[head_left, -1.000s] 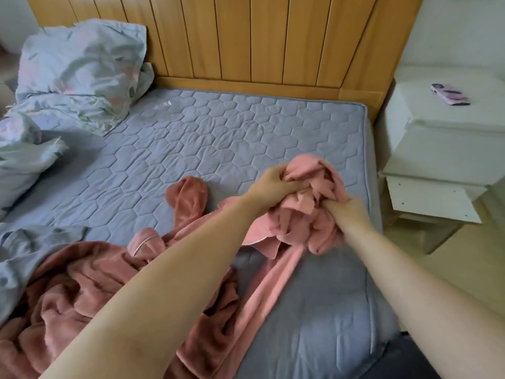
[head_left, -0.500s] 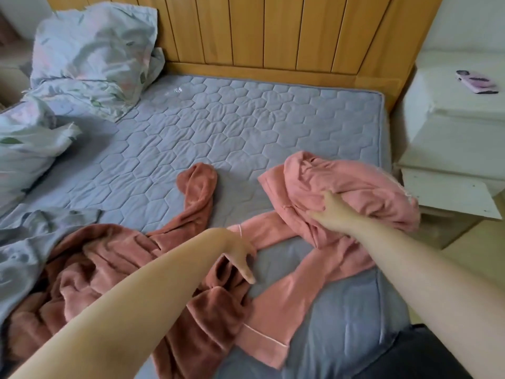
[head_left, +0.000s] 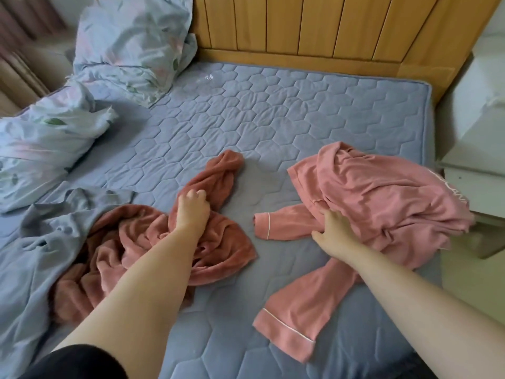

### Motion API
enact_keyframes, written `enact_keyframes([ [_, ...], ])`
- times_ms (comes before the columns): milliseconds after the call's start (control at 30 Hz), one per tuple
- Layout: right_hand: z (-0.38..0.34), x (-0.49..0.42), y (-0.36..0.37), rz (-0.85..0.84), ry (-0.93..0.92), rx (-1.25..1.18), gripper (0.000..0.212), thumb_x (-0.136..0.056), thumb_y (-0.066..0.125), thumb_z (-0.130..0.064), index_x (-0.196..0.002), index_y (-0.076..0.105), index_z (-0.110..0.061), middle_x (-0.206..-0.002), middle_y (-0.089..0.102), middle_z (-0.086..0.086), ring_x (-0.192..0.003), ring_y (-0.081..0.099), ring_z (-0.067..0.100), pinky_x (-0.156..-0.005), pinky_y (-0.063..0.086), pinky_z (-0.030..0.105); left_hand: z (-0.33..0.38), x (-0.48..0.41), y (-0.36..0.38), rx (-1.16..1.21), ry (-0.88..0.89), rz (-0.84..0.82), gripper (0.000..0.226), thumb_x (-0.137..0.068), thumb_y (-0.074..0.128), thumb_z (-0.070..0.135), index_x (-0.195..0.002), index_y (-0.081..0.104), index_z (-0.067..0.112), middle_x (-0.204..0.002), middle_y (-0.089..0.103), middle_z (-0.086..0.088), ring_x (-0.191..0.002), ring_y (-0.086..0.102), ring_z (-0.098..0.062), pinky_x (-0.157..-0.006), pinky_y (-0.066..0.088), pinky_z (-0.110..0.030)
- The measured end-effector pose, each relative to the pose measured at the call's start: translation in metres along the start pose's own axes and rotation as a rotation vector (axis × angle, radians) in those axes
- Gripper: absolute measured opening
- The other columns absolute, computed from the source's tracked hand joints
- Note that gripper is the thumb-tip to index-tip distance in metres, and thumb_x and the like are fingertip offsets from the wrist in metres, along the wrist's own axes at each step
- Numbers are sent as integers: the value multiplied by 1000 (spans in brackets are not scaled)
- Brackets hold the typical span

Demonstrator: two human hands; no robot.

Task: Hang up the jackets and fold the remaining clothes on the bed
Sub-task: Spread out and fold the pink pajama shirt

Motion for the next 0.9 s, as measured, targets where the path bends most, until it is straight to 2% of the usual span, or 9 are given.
enact_keyframes([
  [100, 1, 1, -5, 65, -33, -33, 63, -84, 62, -19, -139, 37, -4, -144, 37, 15, -135, 32, 31, -112, 27, 38, -17, -4, 0, 181, -207, -19, 33, -93, 42, 16, -121, 60, 17, -128, 47, -9, -119, 41, -31, -96, 36, -42],
  [267, 27, 3, -15, 101, 6, 47, 64, -82, 63, -21, -139, 37, -6, -150, 26, 17, -137, 28, 32, -112, 27, 39, 87, -20, -58, 431, 106, 122, 43, -87, 51, 26, -129, 51, 22, -140, 40, -8, -132, 29, -30, -105, 25, -44],
  [333, 51, 5, -20, 88, 75, 156, 72, -81, 66, -30, -141, 33, -9, -155, 16, 16, -141, 22, 32, -113, 24, 42, 147, -16, -71, 569, 274, 43, 56, -89, 52, 38, -142, 38, 24, -150, 30, -7, -140, 22, -27, -111, 21, -45],
  [400, 79, 9, -22, 37, 146, 234, 88, -79, 68, -36, -149, 19, -15, -158, 6, 13, -145, 11, 31, -115, 20, 45, 203, -6, -72, 717, 395, -159, 75, -89, 54, 52, -151, 19, 29, -158, 15, -4, -144, 16, -28, -114, 18, -51],
  [500, 125, 15, -26, 15, 262, 161, 105, -75, 72, -33, -152, 2, -22, -159, -4, 12, -146, 0, 32, -115, 17, 49, 265, 7, -65, 926, 451, -426, 98, -82, 60, 61, -152, -2, 33, -161, 0, -6, -146, 6, -35, -117, 13, -45],
  [633, 176, 26, -26, 36, 354, 20, 110, -71, 71, -33, -153, -2, -21, -155, 16, 21, -144, 12, 38, -117, 9, 50, 302, 16, -65, 670, 514, -412, 107, -74, 64, 66, -150, -7, 41, -157, 12, -8, -140, 15, -36, -110, 29, -51],
  [733, 195, 31, -17, 35, 310, 80, 99, -70, 63, -35, -153, 11, -26, -147, 34, 20, -138, 27, 41, -114, 20, 48, 312, 21, -73, 520, 517, -294, 98, -74, 70, 47, -150, 10, 35, -143, 27, -9, -131, 28, -35, -99, 40, -46],
  [800, 195, 32, -14, 38, 311, 140, 70, -80, 58, -22, -146, 33, -24, -141, 41, 18, -132, 35, 41, -108, 29, 42, 317, 21, -77, 578, 496, -292, 82, -77, 71, 32, -144, 25, 29, -137, 31, -11, -126, 35, -36, -97, 42, -44],
  [900, 189, 33, -14, 107, 323, 81, 25, -86, 52, -13, -109, 61, -15, -118, 60, 15, -111, 54, 34, -79, 40, 32, 320, 19, -85, 573, 502, -308, 63, -83, 64, 19, -139, 37, 18, -136, 38, -15, -120, 46, -39, -100, 40, -43],
])
Point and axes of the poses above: each hand's wrist, its own x-axis away from the middle knuckle, its own y-axis out of the palm, z = x × y, the point moved 9 cm from there along -x, towards the middle knuckle
